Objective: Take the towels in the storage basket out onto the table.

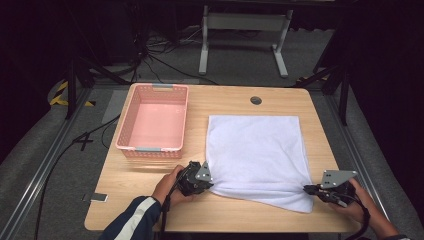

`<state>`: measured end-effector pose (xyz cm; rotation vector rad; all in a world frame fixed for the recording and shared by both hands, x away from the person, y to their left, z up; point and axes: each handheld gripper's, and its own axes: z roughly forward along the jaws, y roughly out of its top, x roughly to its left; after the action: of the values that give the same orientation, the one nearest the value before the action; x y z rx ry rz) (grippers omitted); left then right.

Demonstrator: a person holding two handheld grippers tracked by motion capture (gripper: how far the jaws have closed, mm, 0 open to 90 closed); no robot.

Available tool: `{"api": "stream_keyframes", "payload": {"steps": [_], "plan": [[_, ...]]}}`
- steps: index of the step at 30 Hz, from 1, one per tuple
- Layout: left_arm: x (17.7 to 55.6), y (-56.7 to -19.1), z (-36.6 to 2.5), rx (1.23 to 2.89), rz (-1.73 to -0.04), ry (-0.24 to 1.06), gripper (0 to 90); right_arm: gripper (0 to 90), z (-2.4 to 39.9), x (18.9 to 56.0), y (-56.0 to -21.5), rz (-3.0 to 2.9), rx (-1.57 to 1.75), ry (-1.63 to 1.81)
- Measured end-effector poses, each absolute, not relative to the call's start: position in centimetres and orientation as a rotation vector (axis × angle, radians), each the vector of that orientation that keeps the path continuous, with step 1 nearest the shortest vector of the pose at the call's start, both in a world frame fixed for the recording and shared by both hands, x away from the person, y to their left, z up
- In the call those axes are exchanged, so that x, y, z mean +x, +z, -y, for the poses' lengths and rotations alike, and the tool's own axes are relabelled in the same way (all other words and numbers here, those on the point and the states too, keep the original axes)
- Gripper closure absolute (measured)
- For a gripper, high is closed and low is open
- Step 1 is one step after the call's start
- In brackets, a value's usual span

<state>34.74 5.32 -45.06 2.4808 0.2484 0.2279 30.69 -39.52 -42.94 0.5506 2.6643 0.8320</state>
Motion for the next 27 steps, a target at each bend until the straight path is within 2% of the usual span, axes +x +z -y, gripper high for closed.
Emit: {"api": "stream_keyframes", "payload": {"steps": [2,4,8,12,13,14,15,16,17,19,21,25,27], "plan": [[34.1,-44.5,-5.8,2.445,-0.226,0.199,86.2,88.5,39.6,29.4,-42.2,-2.659,0.491,0.877],[33.7,-44.1,-6.3,2.436,-0.232,0.264,86.2,88.8,39.4,28.3,-41.6,-2.662,0.426,0.894],[33.1,-43.3,-7.9,2.368,-0.230,0.289,86.2,89.2,39.3,26.8,-40.7,-2.681,0.305,0.902],[32.9,-44.2,-8.7,2.423,-0.221,0.284,85.7,89.0,39.2,26.5,-41.5,-2.751,0.270,0.854],[32.9,-44.5,-8.7,2.426,-0.233,0.266,83.9,84.2,39.2,26.6,-41.6,-2.738,0.294,0.865],[32.9,-44.5,-8.7,2.426,-0.233,0.266,79.1,84.2,39.2,26.6,-41.6,-2.738,0.294,0.865],[32.8,-44.9,-8.7,2.425,-0.270,0.269,79.1,74.8,39.1,26.7,-41.5,-2.693,0.327,0.892],[32.9,-45.0,-8.7,2.420,-0.310,0.262,67.0,69.9,39.1,26.9,-41.4,-2.640,0.398,0.941],[33.0,-45.0,-8.8,2.399,-0.332,0.243,60.5,65.8,39.1,27.2,-41.3,-2.612,0.447,0.966],[33.3,-45.0,-9.0,2.359,-0.389,0.231,53.6,56.6,38.7,27.9,-41.5,-2.606,0.509,0.996],[33.5,-45.1,-8.8,2.336,-0.412,0.221,45.2,52.5,37.8,29.1,-42.2,-2.635,0.557,0.978],[33.7,-45.6,-7.8,2.391,-0.366,0.201,46.4,46.8,37.0,30.5,-42.8,-2.663,0.631,0.952],[33.7,-45.9,-7.6,2.428,-0.332,0.208,57.3,46.8,37.0,31.1,-43.1,-2.661,0.683,0.930]]}}
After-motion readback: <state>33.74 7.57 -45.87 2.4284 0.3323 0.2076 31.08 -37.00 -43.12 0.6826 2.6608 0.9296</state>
